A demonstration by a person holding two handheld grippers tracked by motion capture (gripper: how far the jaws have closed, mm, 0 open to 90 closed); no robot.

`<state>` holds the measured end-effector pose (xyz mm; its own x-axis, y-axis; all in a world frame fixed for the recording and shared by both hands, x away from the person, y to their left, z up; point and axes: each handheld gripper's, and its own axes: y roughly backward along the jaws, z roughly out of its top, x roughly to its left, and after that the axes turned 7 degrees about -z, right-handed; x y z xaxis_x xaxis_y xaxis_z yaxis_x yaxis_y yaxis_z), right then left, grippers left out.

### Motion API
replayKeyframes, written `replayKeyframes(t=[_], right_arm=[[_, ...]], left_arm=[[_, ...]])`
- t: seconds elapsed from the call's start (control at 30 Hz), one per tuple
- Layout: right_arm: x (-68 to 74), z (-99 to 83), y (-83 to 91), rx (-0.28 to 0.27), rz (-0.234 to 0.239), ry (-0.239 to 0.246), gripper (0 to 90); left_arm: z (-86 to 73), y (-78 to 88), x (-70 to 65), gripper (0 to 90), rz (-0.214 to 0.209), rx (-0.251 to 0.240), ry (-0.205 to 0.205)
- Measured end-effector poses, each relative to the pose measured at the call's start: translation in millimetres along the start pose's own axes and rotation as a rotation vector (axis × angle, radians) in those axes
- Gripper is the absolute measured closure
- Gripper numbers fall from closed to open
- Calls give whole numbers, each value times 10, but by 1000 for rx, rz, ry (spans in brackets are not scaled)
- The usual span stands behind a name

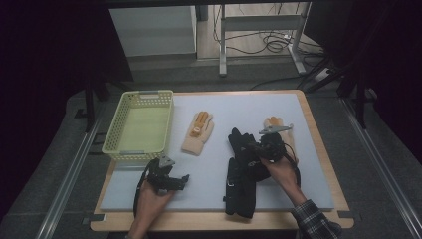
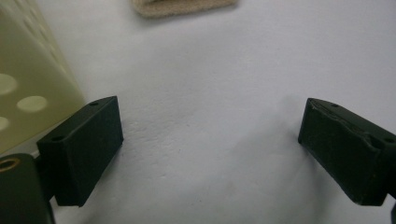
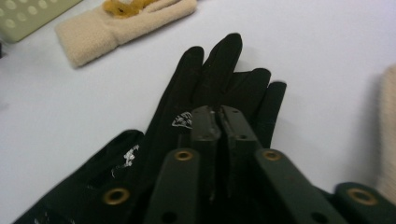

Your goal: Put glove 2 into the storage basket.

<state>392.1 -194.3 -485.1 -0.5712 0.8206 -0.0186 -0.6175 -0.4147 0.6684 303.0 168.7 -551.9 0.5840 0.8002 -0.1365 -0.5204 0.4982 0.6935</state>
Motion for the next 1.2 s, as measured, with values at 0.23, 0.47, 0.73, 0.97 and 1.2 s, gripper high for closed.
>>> replayKeyframes(t=[0.23,0.47,0.73,0.97,1.2], right_arm=[[-197,-192,350,-4,-12,30,778],[-281,-567,489,51,-58,70,791],[-230,-817,440,73,-6,50,820],[-14,-747,489,62,100,113,813],[-133,-402,426,-3,63,122,731]], left_arm=[[0,1,1,67,0,2,-1],[0,0,0,67,1,0,-1],[0,0,0,67,1,0,-1],[0,0,0,67,1,0,-1],[0,1,1,67,1,1,-1]])
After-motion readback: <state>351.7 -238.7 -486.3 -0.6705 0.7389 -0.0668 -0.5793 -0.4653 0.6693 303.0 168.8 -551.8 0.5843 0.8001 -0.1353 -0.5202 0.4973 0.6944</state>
